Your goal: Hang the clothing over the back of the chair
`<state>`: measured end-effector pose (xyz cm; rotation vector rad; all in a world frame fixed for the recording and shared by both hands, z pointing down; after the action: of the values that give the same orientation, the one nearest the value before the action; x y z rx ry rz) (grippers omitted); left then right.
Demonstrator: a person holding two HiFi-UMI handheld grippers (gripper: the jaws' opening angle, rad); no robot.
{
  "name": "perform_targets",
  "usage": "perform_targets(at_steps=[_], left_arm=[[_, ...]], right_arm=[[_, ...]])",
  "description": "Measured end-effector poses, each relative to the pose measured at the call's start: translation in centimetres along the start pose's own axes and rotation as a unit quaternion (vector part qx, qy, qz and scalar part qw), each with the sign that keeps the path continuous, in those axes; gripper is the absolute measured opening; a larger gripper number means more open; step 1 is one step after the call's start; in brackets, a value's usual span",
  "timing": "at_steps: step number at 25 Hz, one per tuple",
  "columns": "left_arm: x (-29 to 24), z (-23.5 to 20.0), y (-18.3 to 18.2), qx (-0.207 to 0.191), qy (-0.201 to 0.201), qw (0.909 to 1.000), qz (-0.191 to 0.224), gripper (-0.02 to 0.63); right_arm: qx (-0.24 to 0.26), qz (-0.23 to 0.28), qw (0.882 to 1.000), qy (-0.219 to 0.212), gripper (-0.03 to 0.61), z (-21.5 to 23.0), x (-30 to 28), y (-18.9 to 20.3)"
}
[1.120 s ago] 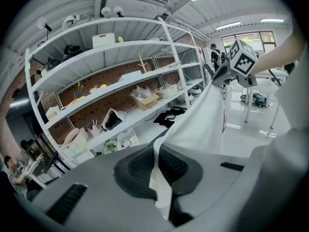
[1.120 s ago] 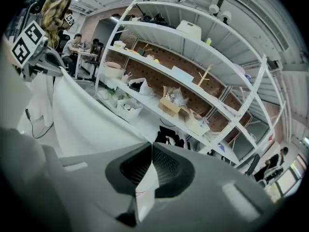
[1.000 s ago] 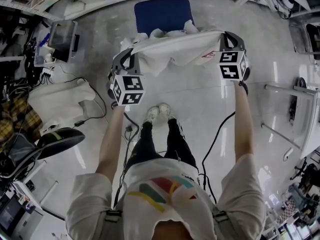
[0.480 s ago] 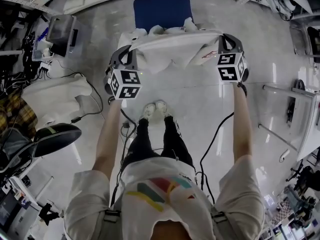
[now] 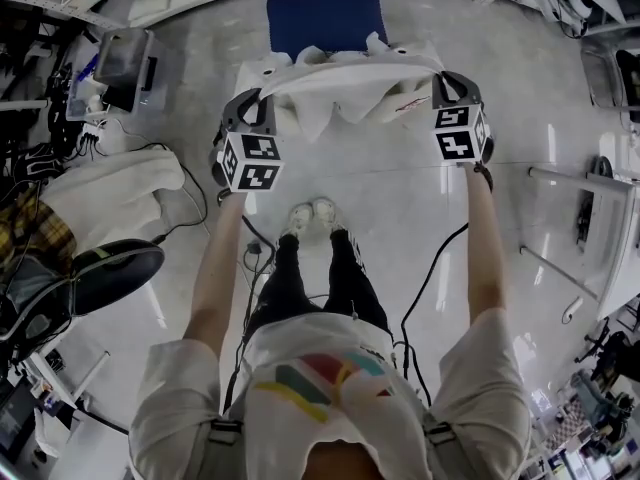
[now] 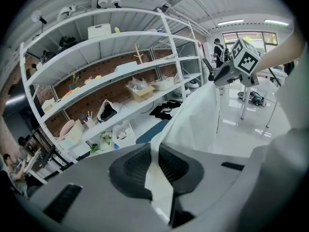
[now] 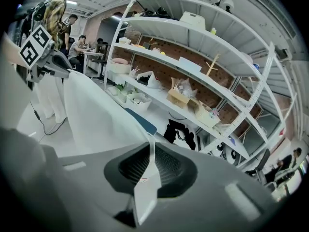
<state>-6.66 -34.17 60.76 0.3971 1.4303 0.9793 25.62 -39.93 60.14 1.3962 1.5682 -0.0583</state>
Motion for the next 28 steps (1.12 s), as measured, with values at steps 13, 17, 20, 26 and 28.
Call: perform_targets(at_steps=[13, 17, 20, 26, 28], left_arm=[[1.8, -0.2, 0.7, 0.022, -0.014, 0.9996, 0.008, 0.115], [2.5, -0.6, -0.2, 0.047, -0.01, 0.9988, 0.014, 0.126], [3.4, -0.8, -2.1, 0.057, 0.0, 0.9979, 0.033, 0.123], [6.5, -1.6, -7.5, 0.056, -0.019, 0.9926, 0.107, 0.027], [8.1, -2.0, -9.5, 0.068, -0.019, 0.9885, 0.134, 0.023]], right_arm=[[-0.012, 0.006, 1.0, -0.019, 0.161, -1.8, 1.6, 0.1], [-0.02, 0.018, 1.0, -0.008, 0.16, -1.2, 2.8, -1.2], [-0.023, 0.035, 0.999, 0.014, 0.13, 0.2, 4.1, -3.0], [-0.07, 0.081, 0.991, 0.08, 0.006, 3.7, 8.6, -7.4], [-0.089, 0.109, 0.986, 0.093, 0.006, 4.3, 10.6, -9.4]])
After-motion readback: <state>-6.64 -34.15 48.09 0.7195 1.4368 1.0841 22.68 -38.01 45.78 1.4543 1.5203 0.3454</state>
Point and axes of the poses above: the fingertips, and each gripper's own axes: x backward along the fingers, z to its right, y out of its underside, the point moved 1 cm from there along x, backward along the fingers, and after that the axes turned 11 degrees about x, right-handed, at the moved point
